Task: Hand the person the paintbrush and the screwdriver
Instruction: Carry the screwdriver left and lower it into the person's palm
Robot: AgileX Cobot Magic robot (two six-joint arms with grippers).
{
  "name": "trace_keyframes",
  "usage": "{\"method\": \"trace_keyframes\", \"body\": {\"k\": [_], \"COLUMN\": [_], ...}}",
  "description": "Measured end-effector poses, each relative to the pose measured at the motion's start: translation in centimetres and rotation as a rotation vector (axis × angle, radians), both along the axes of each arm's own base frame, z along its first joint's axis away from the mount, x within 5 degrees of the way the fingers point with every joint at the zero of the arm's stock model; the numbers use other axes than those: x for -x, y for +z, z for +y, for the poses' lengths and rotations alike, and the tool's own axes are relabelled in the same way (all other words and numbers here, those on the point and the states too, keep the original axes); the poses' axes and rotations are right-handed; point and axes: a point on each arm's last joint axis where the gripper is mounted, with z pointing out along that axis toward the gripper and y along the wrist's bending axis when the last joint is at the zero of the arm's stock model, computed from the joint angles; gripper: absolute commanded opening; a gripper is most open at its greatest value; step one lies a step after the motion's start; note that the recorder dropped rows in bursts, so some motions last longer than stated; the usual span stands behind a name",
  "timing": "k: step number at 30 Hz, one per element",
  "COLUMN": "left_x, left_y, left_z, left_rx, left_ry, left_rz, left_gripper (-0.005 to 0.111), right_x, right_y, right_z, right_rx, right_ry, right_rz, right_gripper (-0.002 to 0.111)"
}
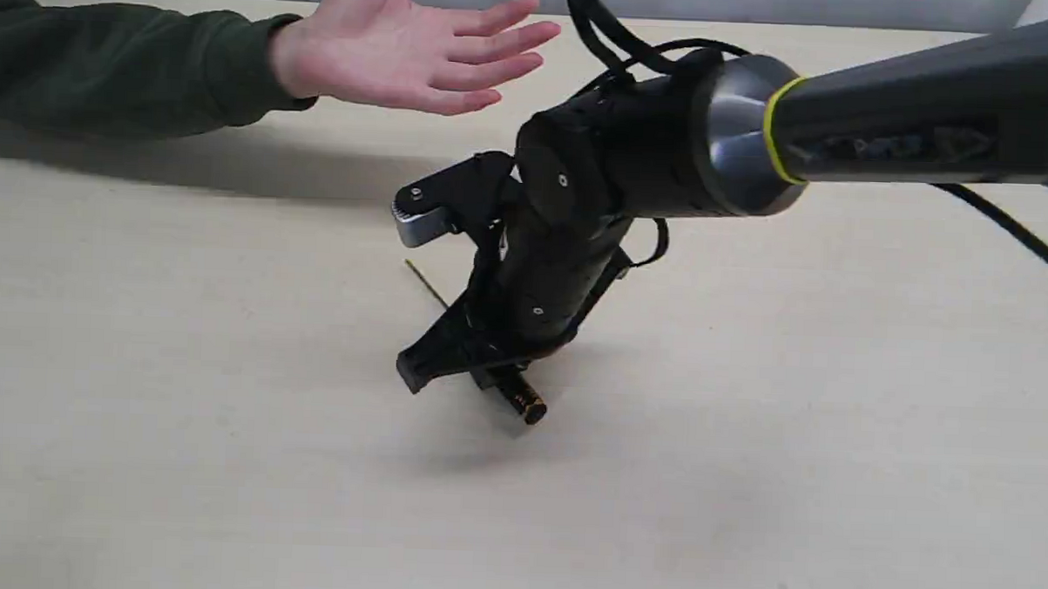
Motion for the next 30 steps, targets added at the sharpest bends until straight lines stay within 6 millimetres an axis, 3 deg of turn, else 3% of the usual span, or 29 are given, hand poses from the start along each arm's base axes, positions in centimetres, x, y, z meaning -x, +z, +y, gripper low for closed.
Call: {"method": "trace_keyframes", "body": {"k": [8,15,23,30], "left_x": [0.0,0.0,0.0,0.0], "left_y": [0.0,0.0,0.0,0.0], "left_z": [0.0,0.0,0.0,0.0], "left_rx": [0.0,0.0,0.0,0.0], "left_ry": [0.0,0.0,0.0,0.0], "left_rz": [0.0,0.0,0.0,0.0], "left_gripper": [0.0,0.0,0.0,0.0], "right_x": [2.5,4.5,4.1,1.3], "right_y": [4.7,8.8,11.2,14.2], "right_z": [-0.9,0.0,0.1,-0.4], "right_rx": [-0.116,-0.219,-0.323,-0.385], "right_ry": [0.042,0.104,0.089,0.024], "right_rz": [-0.117,-0.234,-0.362,-0.46], "right_gripper": [0.004,0.004,0.004,0.004]}}
